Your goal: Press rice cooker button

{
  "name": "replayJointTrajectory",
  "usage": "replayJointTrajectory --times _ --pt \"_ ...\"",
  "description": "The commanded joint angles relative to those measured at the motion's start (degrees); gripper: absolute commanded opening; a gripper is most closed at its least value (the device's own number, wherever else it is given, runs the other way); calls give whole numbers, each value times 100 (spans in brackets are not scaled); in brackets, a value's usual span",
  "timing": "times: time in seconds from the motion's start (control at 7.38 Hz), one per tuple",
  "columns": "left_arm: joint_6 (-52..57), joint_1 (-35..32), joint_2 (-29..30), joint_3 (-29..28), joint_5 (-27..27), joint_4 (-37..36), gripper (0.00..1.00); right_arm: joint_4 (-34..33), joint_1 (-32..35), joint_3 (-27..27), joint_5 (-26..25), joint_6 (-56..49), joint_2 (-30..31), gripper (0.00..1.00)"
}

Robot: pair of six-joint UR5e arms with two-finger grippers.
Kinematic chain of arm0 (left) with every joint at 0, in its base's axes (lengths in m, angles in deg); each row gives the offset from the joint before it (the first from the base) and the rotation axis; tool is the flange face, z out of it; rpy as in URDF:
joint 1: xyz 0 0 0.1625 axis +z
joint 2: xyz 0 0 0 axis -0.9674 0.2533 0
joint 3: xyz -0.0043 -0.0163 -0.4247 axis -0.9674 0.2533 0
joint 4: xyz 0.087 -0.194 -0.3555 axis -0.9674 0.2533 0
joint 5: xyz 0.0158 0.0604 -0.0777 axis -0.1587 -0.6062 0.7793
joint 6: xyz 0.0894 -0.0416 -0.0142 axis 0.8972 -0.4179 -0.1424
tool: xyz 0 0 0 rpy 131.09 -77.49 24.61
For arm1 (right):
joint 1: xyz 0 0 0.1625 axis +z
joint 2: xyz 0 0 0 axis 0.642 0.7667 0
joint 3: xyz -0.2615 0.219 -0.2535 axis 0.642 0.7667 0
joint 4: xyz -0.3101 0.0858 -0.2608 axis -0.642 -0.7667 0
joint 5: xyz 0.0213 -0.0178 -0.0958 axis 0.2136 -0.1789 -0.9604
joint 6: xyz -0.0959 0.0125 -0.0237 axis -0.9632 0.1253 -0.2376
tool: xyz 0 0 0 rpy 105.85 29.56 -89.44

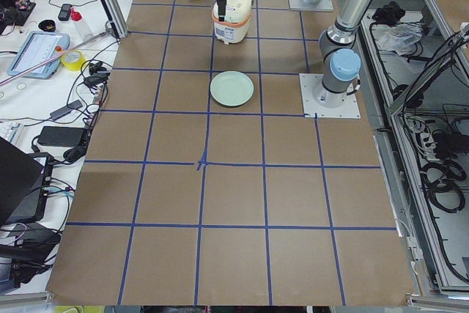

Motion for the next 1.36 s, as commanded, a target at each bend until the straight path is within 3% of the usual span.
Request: replayJointTrajectory --times 0.0,0.14,0.27,0.41,0.68,0.95,1.22 --pt "0 0 0 0 0 0 100 -16 0 17 -8 27 0 0" --pt "0 0 0 9 0 0 100 2 0 174 -34 245 79 0" --pt "0 0 0 0 0 0 100 2 0 515 -112 482 114 61" --pt "0 0 0 0 0 0 100 2 -8 1005 -374 493 115 100" --pt "0 0 0 0 0 0 100 308 -192 1624 -605 397 97 100" --pt "0 0 0 9 0 0 100 536 -385 1661 -1008 -380 115 100" --pt "0 0 0 0 0 0 100 564 -954 1652 -958 -1469 185 100"
